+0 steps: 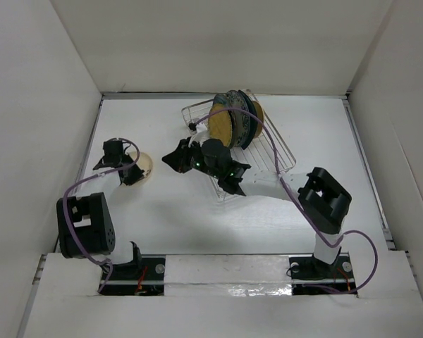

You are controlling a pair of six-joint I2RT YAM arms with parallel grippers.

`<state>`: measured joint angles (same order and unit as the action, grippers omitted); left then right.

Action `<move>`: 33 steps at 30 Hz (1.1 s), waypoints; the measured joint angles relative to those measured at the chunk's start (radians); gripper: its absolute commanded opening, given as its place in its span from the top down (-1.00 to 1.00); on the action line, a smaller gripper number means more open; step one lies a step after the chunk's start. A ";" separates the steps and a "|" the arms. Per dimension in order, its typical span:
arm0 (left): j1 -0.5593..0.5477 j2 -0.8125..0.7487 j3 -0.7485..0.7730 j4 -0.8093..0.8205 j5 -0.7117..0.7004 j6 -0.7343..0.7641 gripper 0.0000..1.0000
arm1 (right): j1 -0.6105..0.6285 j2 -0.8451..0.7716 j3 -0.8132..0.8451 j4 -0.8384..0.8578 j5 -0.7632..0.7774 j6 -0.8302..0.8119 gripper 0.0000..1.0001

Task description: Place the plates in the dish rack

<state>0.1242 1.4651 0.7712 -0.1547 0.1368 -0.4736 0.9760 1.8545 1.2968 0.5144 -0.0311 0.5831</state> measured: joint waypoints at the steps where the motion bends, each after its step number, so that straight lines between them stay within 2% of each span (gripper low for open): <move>1: 0.000 -0.019 -0.008 -0.003 0.011 0.000 1.00 | 0.000 0.007 0.000 -0.005 0.005 -0.001 0.62; 5: 0.000 -0.088 -0.029 -0.026 0.037 0.000 1.00 | 0.000 0.037 0.012 -0.035 0.023 -0.010 0.35; 8: 0.000 -0.154 -0.031 -0.040 0.035 0.000 1.00 | 0.000 0.114 0.109 -0.093 0.024 -0.023 0.17; 11: 0.000 -0.269 -0.030 -0.048 0.026 0.000 0.83 | 0.000 0.204 0.201 -0.143 0.030 -0.037 0.02; 12: 0.000 -0.315 -0.029 -0.049 0.023 0.000 0.68 | 0.000 0.240 0.237 -0.169 0.032 -0.040 -0.04; 15: 0.000 -0.483 -0.013 -0.037 0.031 0.000 0.44 | 0.000 0.352 0.348 -0.242 0.037 -0.040 -0.05; 18: 0.000 -0.612 0.008 -0.005 0.055 0.002 0.34 | -0.003 0.459 0.459 -0.324 0.041 -0.030 -0.06; 26: 0.000 -0.755 -0.016 0.043 0.149 0.005 0.31 | -0.033 0.715 0.818 -0.517 0.021 0.031 0.03; 33: 0.000 -0.845 -0.062 0.048 0.190 0.005 0.29 | -0.073 0.852 1.020 -0.597 -0.045 0.116 0.40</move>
<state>0.1246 0.6197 0.7090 -0.1062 0.3264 -0.4683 0.9028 2.7064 2.3165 -0.0822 -0.0765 0.6987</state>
